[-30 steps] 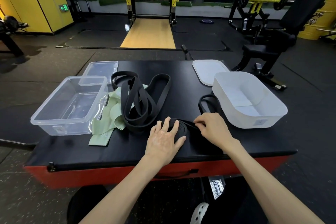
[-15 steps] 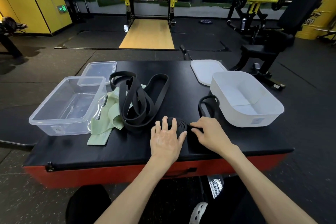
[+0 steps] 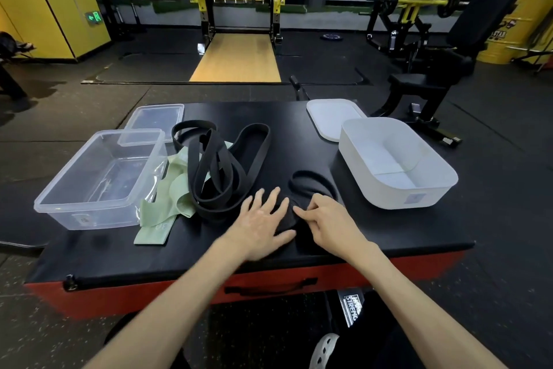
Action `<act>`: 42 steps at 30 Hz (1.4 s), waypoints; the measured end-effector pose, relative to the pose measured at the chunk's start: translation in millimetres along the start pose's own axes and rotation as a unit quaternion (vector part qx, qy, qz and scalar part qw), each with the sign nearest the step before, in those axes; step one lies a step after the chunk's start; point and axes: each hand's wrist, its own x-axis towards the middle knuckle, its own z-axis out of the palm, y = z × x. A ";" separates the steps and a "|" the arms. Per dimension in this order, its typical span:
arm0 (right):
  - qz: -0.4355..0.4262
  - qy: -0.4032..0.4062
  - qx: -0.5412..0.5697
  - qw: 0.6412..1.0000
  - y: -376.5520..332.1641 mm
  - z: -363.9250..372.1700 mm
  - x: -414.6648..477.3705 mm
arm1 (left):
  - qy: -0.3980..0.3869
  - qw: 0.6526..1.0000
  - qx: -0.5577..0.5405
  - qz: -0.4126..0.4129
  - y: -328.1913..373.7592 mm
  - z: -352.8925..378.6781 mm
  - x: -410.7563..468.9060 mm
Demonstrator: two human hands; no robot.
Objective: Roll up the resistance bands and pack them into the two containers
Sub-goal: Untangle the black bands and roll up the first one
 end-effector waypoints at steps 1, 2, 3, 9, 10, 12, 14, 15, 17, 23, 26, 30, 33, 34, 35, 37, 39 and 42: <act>0.000 0.001 0.002 1.000 0.3 -0.2 -0.3 | -0.019 0.999 0.000 0.043 -10.5 -5.1 3.4; -0.001 0.001 0.005 1.000 0.7 -0.4 -0.2 | -0.038 0.996 -0.011 0.076 -19.3 -9.8 6.8; -0.002 0.000 0.009 1.000 1.0 -0.6 -0.5 | -0.055 0.993 -0.027 0.097 -25.8 -12.8 9.0; 0.024 -0.001 0.039 0.999 4.0 -0.4 -4.0 | 0.007 0.994 -0.059 0.092 -23.2 -1.3 3.2; 0.027 -0.003 0.036 0.999 4.6 -0.5 -4.4 | 0.024 0.994 -0.057 0.085 -20.9 0.4 1.9; 0.034 -0.003 0.034 0.999 8.0 0.1 -4.6 | 0.043 0.996 -0.047 0.069 -16.4 2.6 -0.1; 0.043 0.002 0.038 0.998 10.8 1.1 -5.0 | 0.060 0.996 -0.038 0.050 -11.6 4.8 -1.9; 0.044 0.005 0.038 0.998 11.4 1.9 -5.3 | 0.065 0.997 -0.037 0.037 -9.4 6.2 -2.7; 0.044 0.017 0.033 0.998 12.7 3.6 -7.1 | 0.068 0.997 -0.044 0.013 -5.8 10.5 -3.1; 0.047 0.036 0.029 0.998 10.5 6.3 -7.1 | 0.089 0.993 -0.051 -0.049 9.1 18.0 -4.1; 0.059 0.059 0.029 0.996 5.3 7.3 -7.8 | 0.092 0.991 -0.031 -0.087 19.4 20.1 -3.9; 0.027 0.068 0.016 0.997 1.4 9.6 -15.7 | 0.102 0.983 -0.050 -0.147 35.1 21.2 -2.1; 0.019 0.065 0.004 0.998 2.5 13.7 -16.3 | 0.091 0.980 -0.059 -0.167 41.8 19.9 -0.2; 0.019 0.066 0.000 0.998 2.6 14.7 -15.3 | 0.085 0.981 -0.058 -0.164 41.6 19.1 -0.1; 0.018 0.068 -0.003 0.998 2.5 15.5 -14.4 | 0.076 0.983 -0.059 -0.157 40.1 17.9 -0.6; 0.012 0.068 0.000 0.998 1.9 15.5 -13.5 | 0.050 0.989 -0.057 -0.129 33.8 15.3 -2.8; 0.010 0.068 0.007 0.998 2.1 14.5 -13.8 | 0.015 0.996 -0.043 -0.075 21.9 9.4 -4.7; 0.005 0.067 0.009 0.998 2.9 14.1 -13.2 | -0.028 0.999 0.016 0.037 -7.7 -5.7 -0.5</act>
